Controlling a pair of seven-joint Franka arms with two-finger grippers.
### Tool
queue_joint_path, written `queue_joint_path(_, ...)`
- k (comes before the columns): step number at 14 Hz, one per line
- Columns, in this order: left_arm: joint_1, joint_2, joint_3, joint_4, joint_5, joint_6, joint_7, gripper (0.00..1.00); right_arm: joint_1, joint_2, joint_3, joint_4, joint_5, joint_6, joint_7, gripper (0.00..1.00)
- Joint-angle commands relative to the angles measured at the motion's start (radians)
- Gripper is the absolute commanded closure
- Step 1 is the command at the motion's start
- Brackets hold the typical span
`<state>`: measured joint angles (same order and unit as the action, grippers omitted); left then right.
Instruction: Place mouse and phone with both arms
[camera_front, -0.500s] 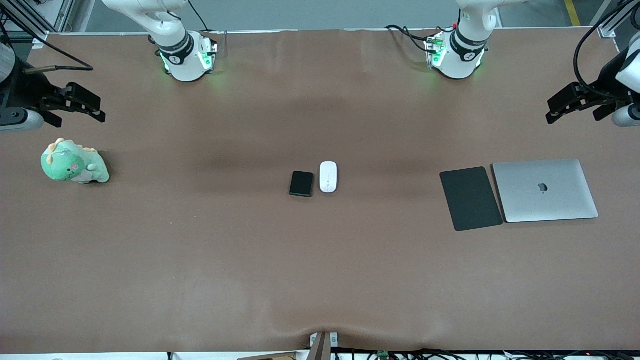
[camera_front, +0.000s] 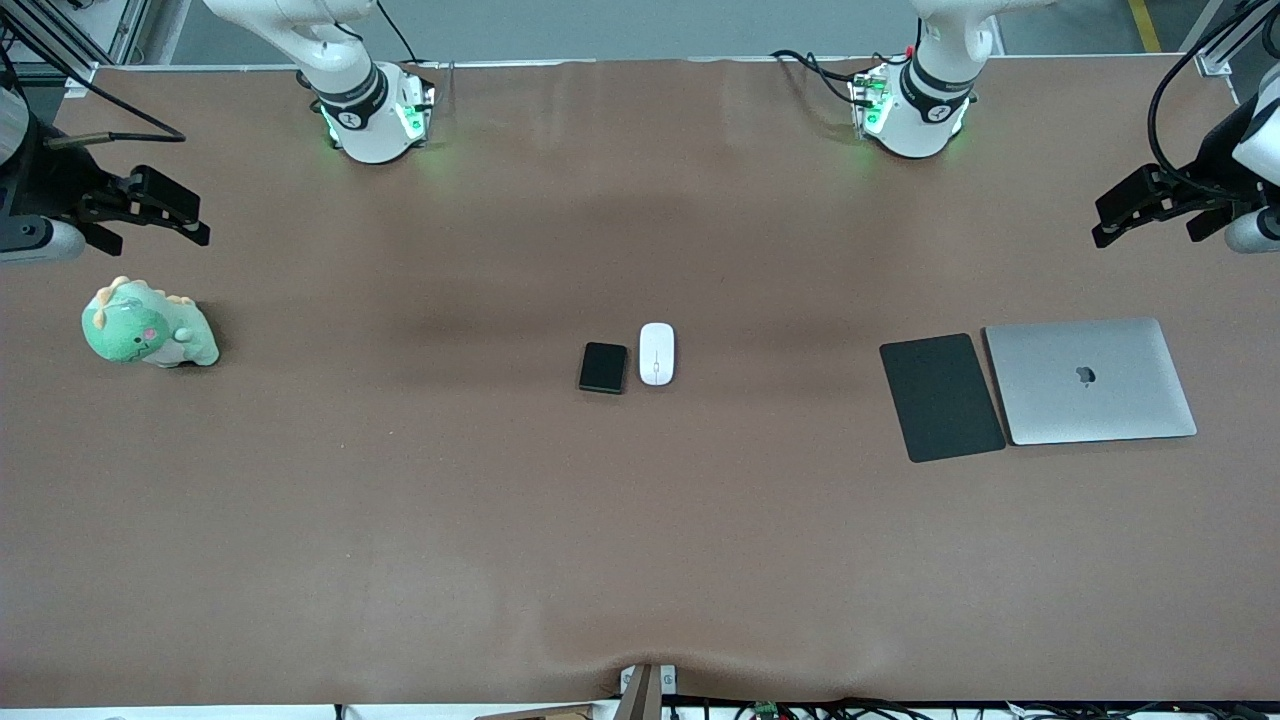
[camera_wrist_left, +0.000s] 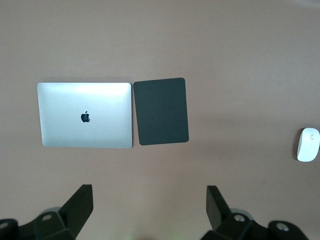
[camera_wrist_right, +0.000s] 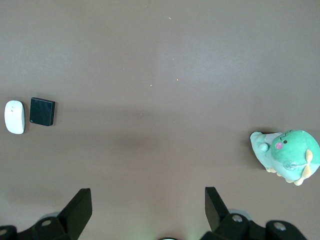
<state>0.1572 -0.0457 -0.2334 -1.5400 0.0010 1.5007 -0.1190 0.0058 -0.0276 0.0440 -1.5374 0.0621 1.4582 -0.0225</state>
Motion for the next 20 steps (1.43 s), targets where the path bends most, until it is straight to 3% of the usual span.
queue_joint_path(1,-0.005,0.013,-0.009,0.015,0.014,-0.003,-0.014,0.0,-0.003,-0.003,-0.003,0.005,0.005,0.007,0.013,0.0)
queue_joint_path(5,-0.036,0.087,-0.04,0.003,0.005,0.013,-0.021,0.0,-0.027,0.014,-0.004,0.013,0.022,0.01,0.009,0.0)
queue_joint_path(12,-0.131,0.237,-0.08,-0.048,0.007,0.222,-0.03,0.0,-0.038,0.023,-0.003,0.017,0.074,0.013,0.019,0.0)
queue_joint_path(20,-0.412,0.467,-0.08,-0.046,0.085,0.417,-0.439,0.0,0.052,0.037,0.002,0.016,0.076,0.024,0.13,0.0)
